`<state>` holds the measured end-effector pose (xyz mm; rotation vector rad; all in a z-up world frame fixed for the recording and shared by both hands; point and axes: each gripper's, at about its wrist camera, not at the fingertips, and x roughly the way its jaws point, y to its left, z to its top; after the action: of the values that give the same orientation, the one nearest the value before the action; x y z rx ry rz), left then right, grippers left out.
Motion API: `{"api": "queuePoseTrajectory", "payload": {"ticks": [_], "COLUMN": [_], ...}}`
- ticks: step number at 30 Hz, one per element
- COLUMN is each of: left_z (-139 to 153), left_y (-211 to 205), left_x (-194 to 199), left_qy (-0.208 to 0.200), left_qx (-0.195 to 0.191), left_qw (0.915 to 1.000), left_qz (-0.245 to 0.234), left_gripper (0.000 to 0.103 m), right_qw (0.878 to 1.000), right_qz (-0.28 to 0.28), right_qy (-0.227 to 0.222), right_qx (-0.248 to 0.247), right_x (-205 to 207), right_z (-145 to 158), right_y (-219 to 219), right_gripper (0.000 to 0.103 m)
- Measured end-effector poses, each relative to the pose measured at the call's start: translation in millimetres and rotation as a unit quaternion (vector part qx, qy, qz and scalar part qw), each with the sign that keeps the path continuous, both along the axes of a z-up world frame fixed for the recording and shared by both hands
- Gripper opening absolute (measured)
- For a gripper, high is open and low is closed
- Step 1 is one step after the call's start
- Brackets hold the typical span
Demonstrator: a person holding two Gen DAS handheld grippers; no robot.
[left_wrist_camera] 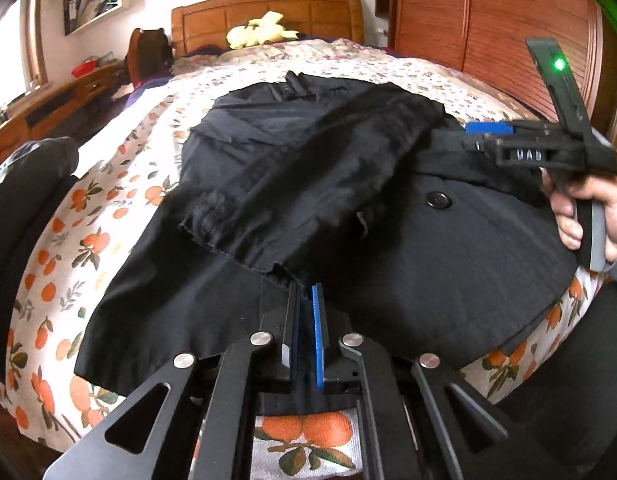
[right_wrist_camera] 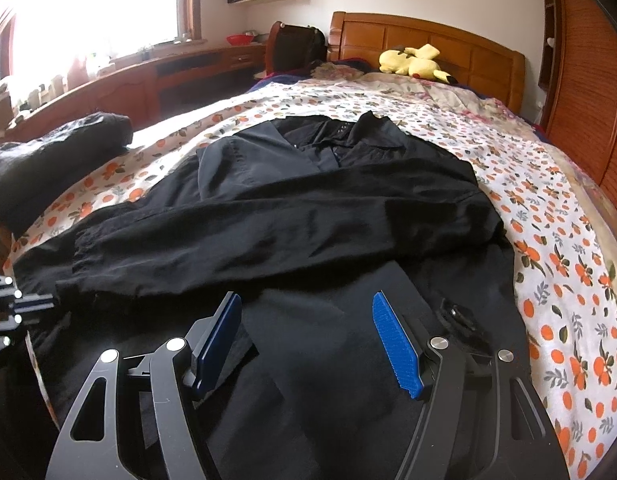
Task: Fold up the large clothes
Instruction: 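Fold the side panel inward over the front, then open the left tool, then move both tools down to the coat hem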
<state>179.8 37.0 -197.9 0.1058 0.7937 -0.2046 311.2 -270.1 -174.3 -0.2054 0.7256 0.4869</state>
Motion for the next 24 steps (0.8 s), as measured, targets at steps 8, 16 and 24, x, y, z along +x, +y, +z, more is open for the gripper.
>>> {"api": "queuePoseTrajectory", "payload": {"ticks": [8,16,24], "left_z": [29,40,27], "left_y": [10,26,44], "left_x": [-16,-16,-13], "left_qy": [-0.062,-0.071,-0.055], "left_qx": [0.003,-0.005,-0.005], "left_qw": [0.9978,0.9965,0.9968], "left_qz": [0.026,0.045,0.058], "left_gripper": [0.095,0.1,0.1], "right_qw": [1.0,1.0,0.999], "right_qz": [0.007,0.006,0.003], "right_qy": [0.001,-0.002,-0.018], "right_qx": [-0.014,-0.019,-0.028], "right_x": [-12,-19,-33], "right_z": [-5,-6,0], "right_y": [1,-1,-10], "right_gripper": [0.065,0.066,0.069]}}
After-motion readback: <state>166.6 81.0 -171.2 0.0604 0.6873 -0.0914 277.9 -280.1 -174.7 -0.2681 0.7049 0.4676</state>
